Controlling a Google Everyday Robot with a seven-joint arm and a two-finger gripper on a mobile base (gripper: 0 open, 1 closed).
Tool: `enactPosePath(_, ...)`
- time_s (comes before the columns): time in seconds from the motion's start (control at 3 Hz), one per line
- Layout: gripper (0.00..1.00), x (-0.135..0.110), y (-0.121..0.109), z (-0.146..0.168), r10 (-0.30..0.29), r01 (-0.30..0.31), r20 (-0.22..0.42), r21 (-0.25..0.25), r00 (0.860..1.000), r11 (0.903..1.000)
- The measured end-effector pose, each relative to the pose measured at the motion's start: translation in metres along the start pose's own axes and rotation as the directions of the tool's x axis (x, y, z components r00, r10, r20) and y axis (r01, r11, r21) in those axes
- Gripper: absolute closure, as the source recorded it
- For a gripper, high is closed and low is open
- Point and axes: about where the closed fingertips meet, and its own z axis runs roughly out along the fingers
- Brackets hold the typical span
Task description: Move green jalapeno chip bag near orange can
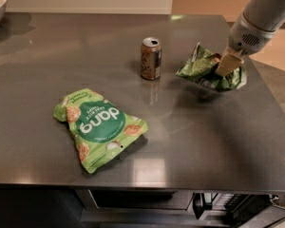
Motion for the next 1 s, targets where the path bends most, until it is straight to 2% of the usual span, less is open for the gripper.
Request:
enactPosePath(0.33,1.00,-0.011,-0.013,0.010,0.002,-0.002,0.014,-0.009,1.000,1.0000)
enactPosePath(1.0,1.00,-0.037,-0.013,0.026,-0.026,0.028,0.045,-0.046,0.999,0.9985)
